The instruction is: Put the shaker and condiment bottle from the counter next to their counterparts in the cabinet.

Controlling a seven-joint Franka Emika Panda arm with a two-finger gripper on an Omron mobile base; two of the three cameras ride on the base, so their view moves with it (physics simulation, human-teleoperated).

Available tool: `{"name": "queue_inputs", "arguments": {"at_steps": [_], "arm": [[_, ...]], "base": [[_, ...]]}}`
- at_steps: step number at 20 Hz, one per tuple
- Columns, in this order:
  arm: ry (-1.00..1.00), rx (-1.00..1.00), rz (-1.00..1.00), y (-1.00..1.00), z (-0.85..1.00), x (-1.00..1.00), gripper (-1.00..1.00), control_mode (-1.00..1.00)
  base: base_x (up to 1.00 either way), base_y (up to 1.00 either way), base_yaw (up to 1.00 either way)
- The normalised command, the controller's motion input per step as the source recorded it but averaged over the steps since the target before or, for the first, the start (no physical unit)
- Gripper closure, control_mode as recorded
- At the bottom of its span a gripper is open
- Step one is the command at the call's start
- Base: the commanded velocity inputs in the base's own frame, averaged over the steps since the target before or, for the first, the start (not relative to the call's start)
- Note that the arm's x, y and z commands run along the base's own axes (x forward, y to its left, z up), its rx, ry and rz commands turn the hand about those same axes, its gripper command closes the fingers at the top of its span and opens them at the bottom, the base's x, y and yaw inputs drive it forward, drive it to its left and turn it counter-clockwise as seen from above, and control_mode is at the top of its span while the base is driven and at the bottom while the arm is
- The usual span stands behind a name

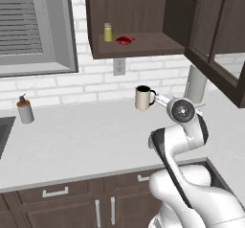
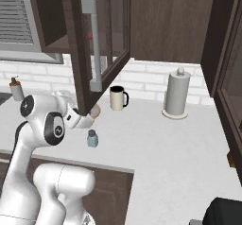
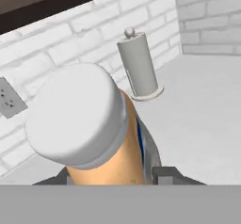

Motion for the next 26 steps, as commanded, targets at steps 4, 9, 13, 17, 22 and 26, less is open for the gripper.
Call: {"name": "queue_inputs", "arguments": {"at_steps": [4,9,13,17,22,26], "arm": [[-0.06,0.12,0.2,0.0,0.99,-0.13,1.0,-1.0],[-0.01,0.13,0.15,0.0,1.0,-0.12,1.0,-1.0],[0.0,0.1,0.11,0.02,0.94,-0.14,1.0,-1.0],[0.0,-0.08,0.08,0.68,0.19,-0.13,1.0,-1.0],[-0.01,-0.15,0.27,0.59,0.1,-0.01,1.0,-1.0],[-0.09,-0.01,0.3,-0.05,0.6,-0.04,1.0,-1.0]], "base": [[0.0,0.0,0.0],[0.0,0.0,0.0],[0.0,0.0,0.0],[0.0,0.0,0.0],[0.0,0.0,0.0],[0.0,0.0,0.0]]}}
